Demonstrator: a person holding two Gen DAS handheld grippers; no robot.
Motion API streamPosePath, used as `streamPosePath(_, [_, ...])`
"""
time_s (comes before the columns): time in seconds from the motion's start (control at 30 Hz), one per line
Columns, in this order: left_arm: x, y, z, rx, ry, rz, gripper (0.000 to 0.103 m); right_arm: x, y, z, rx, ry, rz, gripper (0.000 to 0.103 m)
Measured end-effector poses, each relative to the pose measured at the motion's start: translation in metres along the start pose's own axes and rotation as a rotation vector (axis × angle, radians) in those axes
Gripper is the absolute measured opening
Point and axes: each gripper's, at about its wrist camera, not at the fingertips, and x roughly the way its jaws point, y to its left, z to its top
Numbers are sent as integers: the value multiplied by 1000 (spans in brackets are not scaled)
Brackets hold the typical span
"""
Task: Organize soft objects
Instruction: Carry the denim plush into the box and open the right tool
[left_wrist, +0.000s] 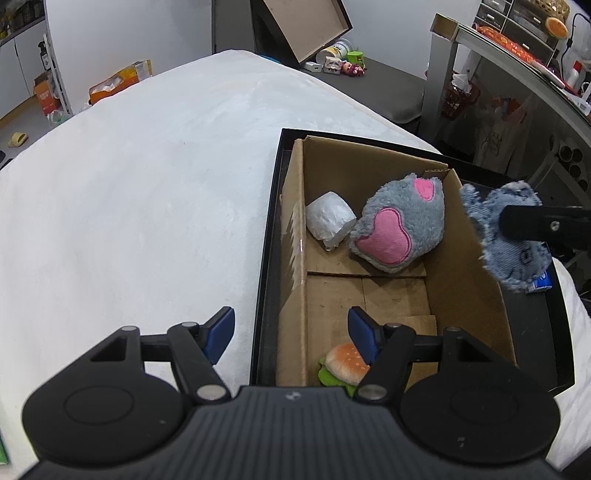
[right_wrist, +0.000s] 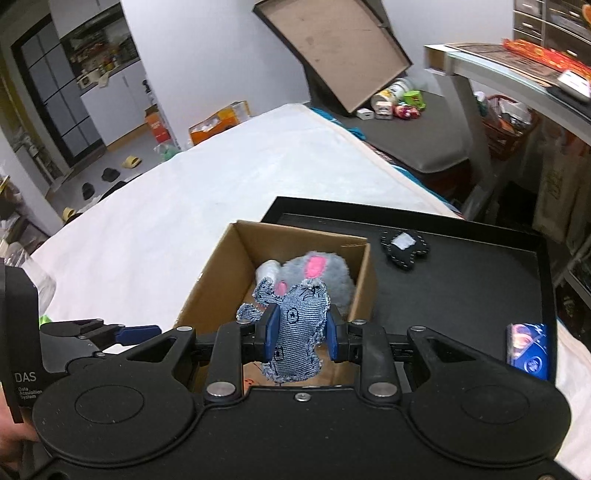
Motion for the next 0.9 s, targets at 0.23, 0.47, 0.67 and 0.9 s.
streamPosePath(0.23, [1,6,-2,-24,-8,-25,53,14,11,1,-27,24,34,26])
streamPosePath(0.47, [7,8,-5,-45,12,-55,24,28,26,4,-70,42,61,26])
streamPosePath(0.67, [8,10,-5,-61,12,-66,16,36,35,10,-90,46,81,27])
streamPosePath(0.9, [9,10,-7,-65,13,-63,15,40,45,17,-116,19,133,28])
